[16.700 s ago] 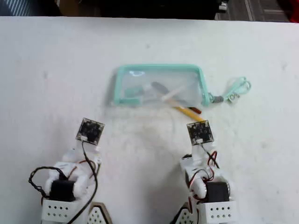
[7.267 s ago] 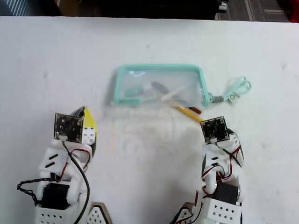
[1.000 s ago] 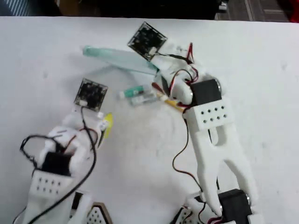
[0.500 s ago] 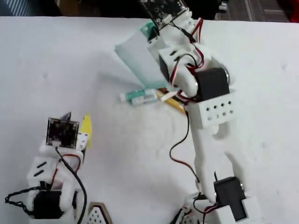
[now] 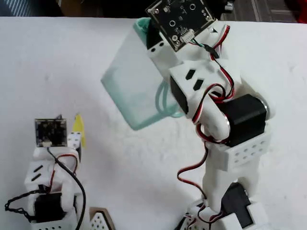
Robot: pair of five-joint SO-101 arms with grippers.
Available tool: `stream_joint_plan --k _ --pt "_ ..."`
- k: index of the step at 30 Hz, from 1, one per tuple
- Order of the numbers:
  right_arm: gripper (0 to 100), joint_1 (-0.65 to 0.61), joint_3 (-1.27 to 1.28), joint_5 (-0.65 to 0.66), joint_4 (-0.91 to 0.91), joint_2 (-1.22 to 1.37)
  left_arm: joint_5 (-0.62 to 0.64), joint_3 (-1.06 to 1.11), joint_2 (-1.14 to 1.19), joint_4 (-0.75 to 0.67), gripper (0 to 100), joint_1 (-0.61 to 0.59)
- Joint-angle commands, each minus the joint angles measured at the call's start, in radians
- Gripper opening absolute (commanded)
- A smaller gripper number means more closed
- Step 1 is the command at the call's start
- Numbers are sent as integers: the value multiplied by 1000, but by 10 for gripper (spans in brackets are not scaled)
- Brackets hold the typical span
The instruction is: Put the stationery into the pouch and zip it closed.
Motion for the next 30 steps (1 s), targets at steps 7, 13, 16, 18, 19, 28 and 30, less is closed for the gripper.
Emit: stream_joint_plan --k 7,13,16,18,19,28,30 --pt "80 1 -71 -2 53 -64 55 -11 -8 -34 173 -99" --pt "80 -2 -69 -2 137 -62 97 -38 -8 -26 173 -171" --pt "80 -4 -75 -2 182 -70 95 -37 -8 -26 173 -173" --pt "80 -5 -78 -2 205 -76 95 -37 -8 -26 173 -171" --pt "80 -1 -74 -2 219 -85 95 -37 -8 -26 173 -171" --pt "80 130 133 -2 288 -217 95 -34 -8 -25 173 -171" --pt "80 136 198 0 288 -260 95 -34 -8 -25 173 -171"
